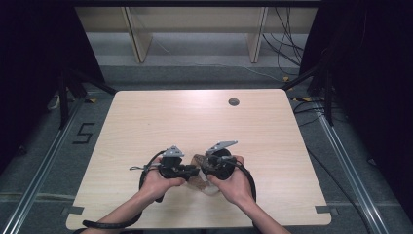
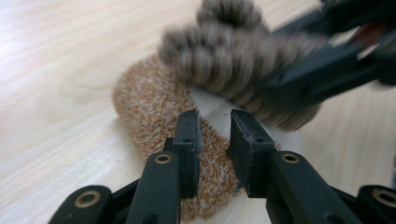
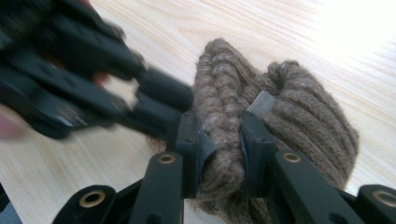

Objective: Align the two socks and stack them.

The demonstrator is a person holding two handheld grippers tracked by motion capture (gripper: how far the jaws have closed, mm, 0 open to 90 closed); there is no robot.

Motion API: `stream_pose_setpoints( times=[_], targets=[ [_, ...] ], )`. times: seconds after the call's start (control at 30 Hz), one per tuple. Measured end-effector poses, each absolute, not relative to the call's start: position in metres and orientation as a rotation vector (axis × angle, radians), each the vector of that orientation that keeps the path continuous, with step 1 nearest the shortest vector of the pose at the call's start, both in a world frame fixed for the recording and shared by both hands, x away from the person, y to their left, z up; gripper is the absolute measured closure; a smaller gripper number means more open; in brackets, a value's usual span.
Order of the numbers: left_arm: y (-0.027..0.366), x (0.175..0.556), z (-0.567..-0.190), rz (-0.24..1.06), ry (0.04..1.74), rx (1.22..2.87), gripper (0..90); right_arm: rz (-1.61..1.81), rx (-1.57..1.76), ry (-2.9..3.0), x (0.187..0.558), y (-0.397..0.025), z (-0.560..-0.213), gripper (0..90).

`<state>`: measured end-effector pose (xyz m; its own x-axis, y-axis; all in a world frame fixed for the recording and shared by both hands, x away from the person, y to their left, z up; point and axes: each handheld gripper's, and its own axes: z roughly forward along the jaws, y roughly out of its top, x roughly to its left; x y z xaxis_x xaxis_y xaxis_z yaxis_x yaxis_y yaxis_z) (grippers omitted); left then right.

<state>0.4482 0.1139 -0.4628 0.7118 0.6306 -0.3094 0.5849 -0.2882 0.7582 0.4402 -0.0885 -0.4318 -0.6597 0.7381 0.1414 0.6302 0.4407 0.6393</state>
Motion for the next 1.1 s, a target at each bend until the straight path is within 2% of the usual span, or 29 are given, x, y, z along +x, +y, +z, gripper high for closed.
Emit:
stream_pose_setpoints(
  times=[0.17, 0.27, 0.4, 0.63, 0.7, 0.93, 1.1],
  targets=[
    [0.134, 0.453, -0.440, 0.103, 0.973, 1.862, 70.9, 1.028, 1.205, 2.534, 0.441, -0.088, -0.434, 73.2],
    [0.134, 0.460, -0.434, 0.085, 0.956, 1.815, 67.2, 1.021, 1.188, 2.531, 0.439, -0.087, -0.436, 73.2],
    [0.121, 0.468, -0.433, 0.089, 0.952, 1.852, 65.1, 1.017, 1.144, 2.534, 0.436, -0.083, -0.440, 73.2],
    [0.102, 0.484, -0.441, 0.005, 0.948, 1.900, 60.7, 1.006, 1.150, 2.545, 0.431, -0.079, -0.444, 73.3],
    [0.101, 0.488, -0.445, -0.045, 0.964, 1.882, 60.7, 1.023, 1.062, 2.535, 0.433, -0.080, -0.446, 73.4],
    [0.100, 0.492, -0.451, -0.077, 0.962, 1.906, 60.8, 1.018, 1.074, 2.543, 0.432, -0.078, -0.446, 73.5],
    [0.099, 0.495, -0.455, -0.121, 0.960, 1.901, 67.3, 1.018, 1.071, 2.544, 0.432, -0.078, -0.446, 73.5]
  ],
)
